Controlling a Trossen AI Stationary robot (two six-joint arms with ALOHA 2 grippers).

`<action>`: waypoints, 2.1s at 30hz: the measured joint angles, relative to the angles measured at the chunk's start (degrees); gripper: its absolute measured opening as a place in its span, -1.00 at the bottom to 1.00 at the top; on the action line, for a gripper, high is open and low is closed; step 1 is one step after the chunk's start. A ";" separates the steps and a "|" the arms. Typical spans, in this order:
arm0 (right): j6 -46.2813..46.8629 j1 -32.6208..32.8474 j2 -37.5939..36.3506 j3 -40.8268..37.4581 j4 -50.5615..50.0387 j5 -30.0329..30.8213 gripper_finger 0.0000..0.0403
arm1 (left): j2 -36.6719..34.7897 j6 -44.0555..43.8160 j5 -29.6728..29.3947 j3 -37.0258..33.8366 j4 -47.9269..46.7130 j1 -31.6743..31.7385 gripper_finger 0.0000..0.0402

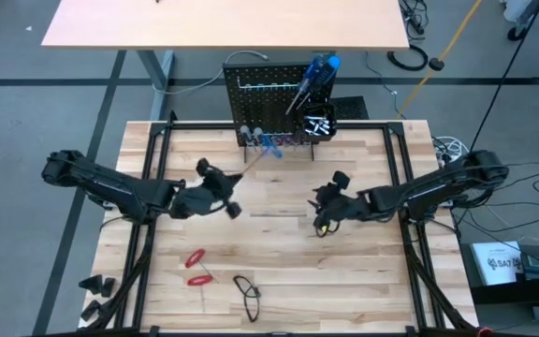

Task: Hang tools onto peg board
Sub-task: Hang the pick tool on the pegboard

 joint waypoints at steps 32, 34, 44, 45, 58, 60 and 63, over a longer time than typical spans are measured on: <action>-1.91 -3.02 -2.96 -1.26 2.95 -0.12 -0.15 | 34.81 24.92 5.05 17.08 62.74 21.43 -0.99; -1.92 -3.02 -2.96 -1.28 2.94 -0.14 -0.15 | 35.90 24.78 5.07 17.88 62.75 22.14 -0.99; -2.03 -3.11 -2.92 -4.18 2.94 -0.14 -0.15 | 38.22 25.33 3.18 18.52 63.05 22.99 -0.99; -1.98 -3.26 -2.92 -4.40 3.07 -0.16 -0.15 | 38.20 25.77 2.79 18.52 63.08 22.99 -0.99; -0.84 -3.77 -2.92 -4.87 3.14 -0.36 -0.15 | 37.78 27.73 1.80 18.52 65.42 22.79 -0.99; -0.81 -3.77 -2.92 -4.87 3.32 -0.36 -0.15 | 37.78 27.73 1.80 18.52 65.40 23.02 -0.99; -0.60 -3.77 -2.92 -4.87 3.36 -0.36 -0.15 | 37.78 27.50 1.80 18.52 64.70 23.30 -0.99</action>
